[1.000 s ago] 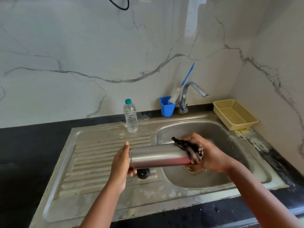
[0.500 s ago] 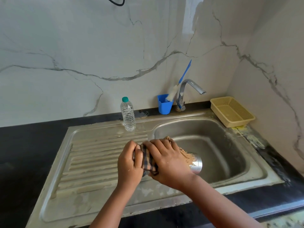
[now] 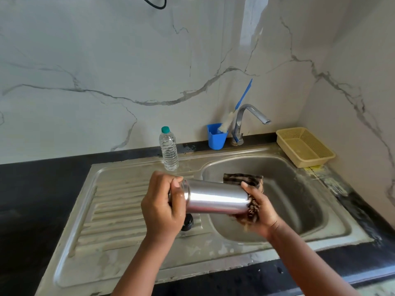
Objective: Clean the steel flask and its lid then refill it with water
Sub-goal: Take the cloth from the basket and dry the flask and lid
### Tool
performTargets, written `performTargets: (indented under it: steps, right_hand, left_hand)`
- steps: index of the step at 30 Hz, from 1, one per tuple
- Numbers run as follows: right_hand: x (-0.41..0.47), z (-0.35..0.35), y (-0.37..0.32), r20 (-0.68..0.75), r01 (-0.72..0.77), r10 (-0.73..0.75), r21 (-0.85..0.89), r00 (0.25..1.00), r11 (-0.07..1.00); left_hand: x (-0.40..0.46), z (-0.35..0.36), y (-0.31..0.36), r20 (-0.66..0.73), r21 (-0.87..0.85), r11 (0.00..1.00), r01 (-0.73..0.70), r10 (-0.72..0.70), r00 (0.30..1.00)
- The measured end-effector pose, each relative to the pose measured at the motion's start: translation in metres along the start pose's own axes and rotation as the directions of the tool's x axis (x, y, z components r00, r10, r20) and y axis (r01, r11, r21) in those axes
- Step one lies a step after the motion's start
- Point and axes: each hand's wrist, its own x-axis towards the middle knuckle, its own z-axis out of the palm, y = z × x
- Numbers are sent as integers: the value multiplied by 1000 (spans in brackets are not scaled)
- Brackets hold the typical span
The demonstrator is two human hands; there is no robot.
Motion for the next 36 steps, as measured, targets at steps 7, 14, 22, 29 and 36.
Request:
performTargets:
  steps: [7,14,22,29,36]
  right_hand:
    - [8,22,18,-270,-59,136,274,953,960]
    - [-2,30,11,-376,210,-50,399,925,892]
    - [-5,52,25,-398,31,68,237,915,971]
    - [-10,42,14,-537,236,-328,-234,778,943]
    - [-34,88,-4,274,701,-873,-706,403,101]
  left_hand:
    - [2,5,16,107,88,908,-410,400,910]
    - [2,13,15,148,-419,906,-53,126,981]
    - [-38,38,12,493,-257,840,478,-312,813]
    - [-17,23,0,547,-240,747,620,-424,722]
    - [-11,28,9,556,23,854,519,-443,703]
